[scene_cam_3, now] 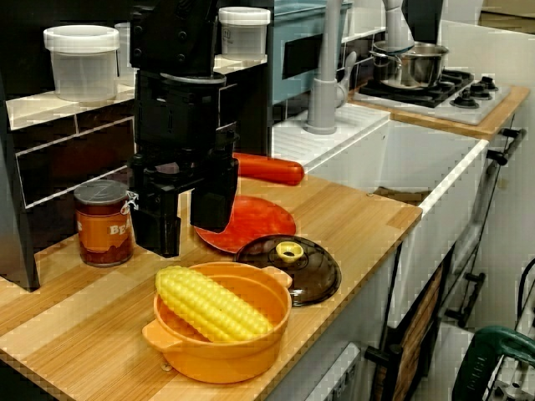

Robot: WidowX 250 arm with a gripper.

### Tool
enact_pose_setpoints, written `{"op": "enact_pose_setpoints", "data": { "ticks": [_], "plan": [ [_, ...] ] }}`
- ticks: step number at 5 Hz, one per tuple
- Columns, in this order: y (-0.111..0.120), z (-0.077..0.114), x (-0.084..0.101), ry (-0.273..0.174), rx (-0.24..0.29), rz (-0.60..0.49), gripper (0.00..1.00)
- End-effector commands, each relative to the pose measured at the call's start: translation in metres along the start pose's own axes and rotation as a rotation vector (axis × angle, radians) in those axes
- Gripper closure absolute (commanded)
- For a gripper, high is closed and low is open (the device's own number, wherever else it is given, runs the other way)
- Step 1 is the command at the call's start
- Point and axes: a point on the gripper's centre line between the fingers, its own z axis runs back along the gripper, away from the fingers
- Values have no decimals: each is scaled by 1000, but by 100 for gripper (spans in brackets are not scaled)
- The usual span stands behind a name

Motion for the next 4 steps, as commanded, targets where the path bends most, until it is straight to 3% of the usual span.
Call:
{"op": "enact_pose_setpoints", "data": {
  "ticks": [1,2,3,4],
  "plan": [
    [0,0,0,0,0,0,0],
    [-16,12,10,76,-8,-62,0],
    [-33,27,7,90,-29,-96,0],
    [-50,29,7,110,-36,-68,0]
  ]
}}
